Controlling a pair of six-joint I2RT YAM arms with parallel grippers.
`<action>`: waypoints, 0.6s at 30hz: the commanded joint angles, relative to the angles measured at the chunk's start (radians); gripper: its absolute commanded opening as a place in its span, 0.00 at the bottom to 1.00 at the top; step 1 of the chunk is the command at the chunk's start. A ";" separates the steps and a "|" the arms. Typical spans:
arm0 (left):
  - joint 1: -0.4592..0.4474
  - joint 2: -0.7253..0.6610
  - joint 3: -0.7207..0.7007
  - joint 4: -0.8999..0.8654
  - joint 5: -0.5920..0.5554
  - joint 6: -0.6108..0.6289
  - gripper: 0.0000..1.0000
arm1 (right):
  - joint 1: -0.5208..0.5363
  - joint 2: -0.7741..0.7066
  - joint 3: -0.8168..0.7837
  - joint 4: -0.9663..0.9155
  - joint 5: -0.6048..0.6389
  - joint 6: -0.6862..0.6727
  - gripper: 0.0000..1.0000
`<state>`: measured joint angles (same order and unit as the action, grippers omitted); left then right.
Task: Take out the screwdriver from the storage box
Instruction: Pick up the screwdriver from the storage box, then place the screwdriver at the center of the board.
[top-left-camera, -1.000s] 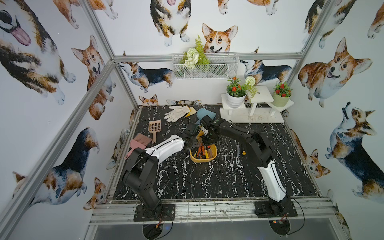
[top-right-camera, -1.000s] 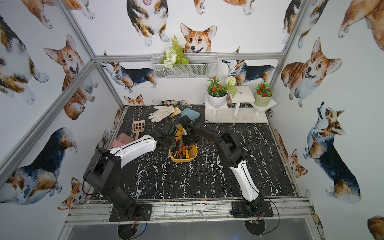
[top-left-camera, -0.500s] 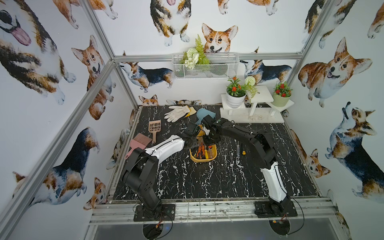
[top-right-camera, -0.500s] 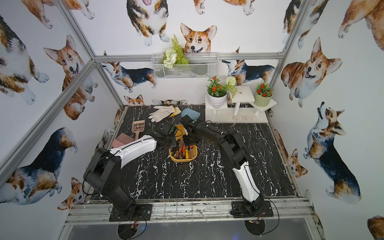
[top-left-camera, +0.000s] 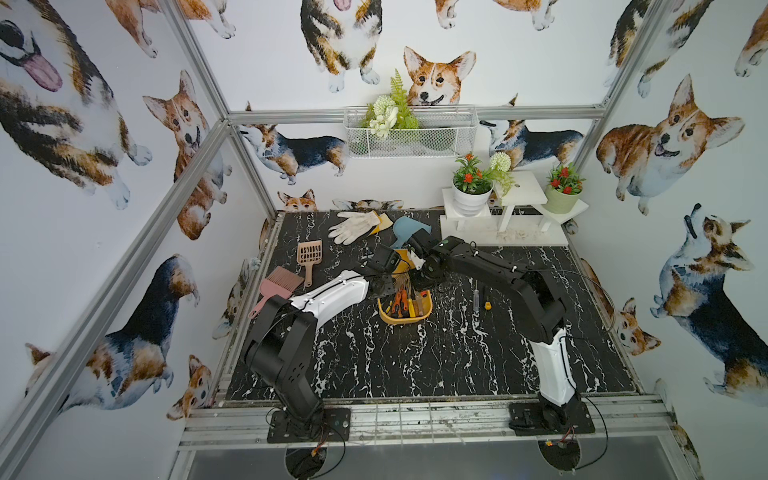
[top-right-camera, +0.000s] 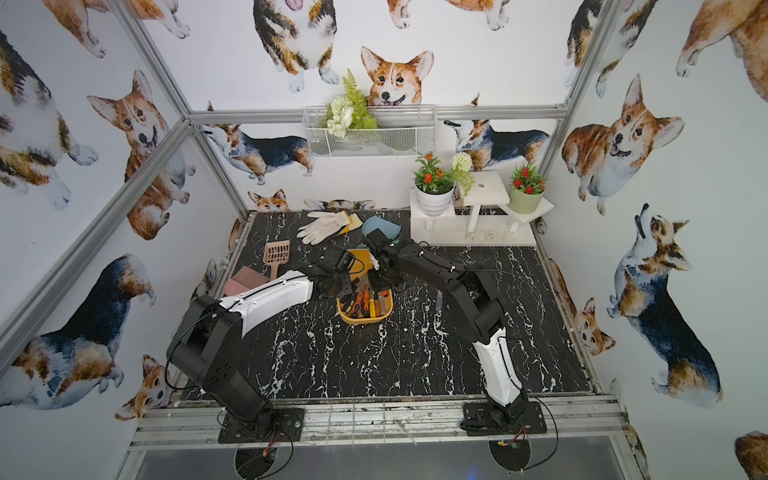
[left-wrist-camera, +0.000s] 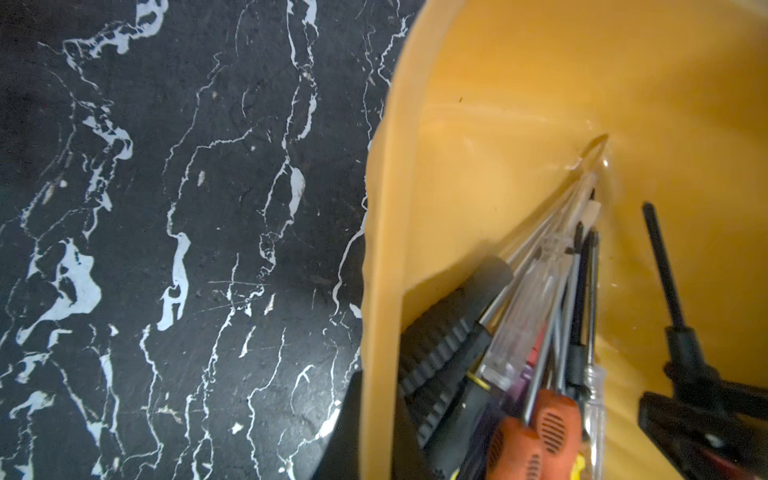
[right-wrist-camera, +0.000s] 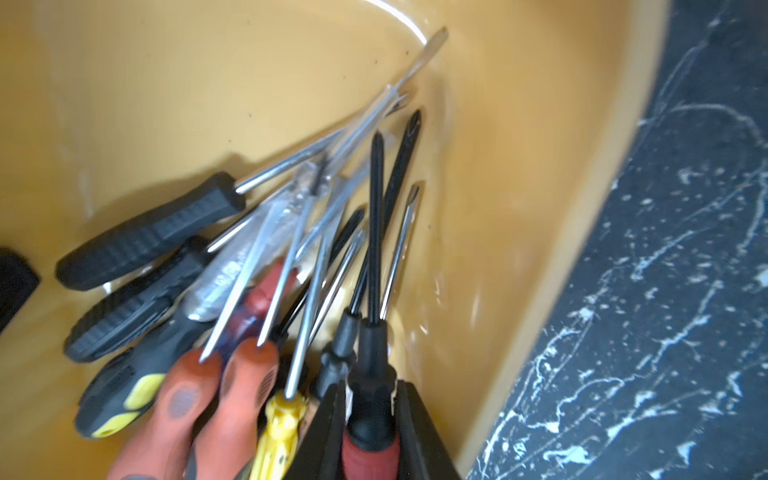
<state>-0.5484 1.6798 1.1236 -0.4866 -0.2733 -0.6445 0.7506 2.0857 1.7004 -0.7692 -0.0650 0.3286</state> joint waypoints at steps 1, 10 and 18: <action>-0.001 -0.008 0.002 0.048 -0.004 -0.014 0.00 | -0.002 -0.059 -0.041 0.064 -0.007 0.004 0.00; 0.000 -0.006 0.008 0.049 -0.001 -0.015 0.00 | -0.007 -0.156 -0.088 0.078 0.027 -0.002 0.00; -0.001 -0.009 0.005 0.046 -0.001 -0.018 0.00 | -0.029 -0.284 -0.206 0.129 0.079 0.011 0.00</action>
<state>-0.5484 1.6802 1.1236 -0.4866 -0.2771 -0.6468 0.7307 1.8366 1.5249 -0.6796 -0.0254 0.3359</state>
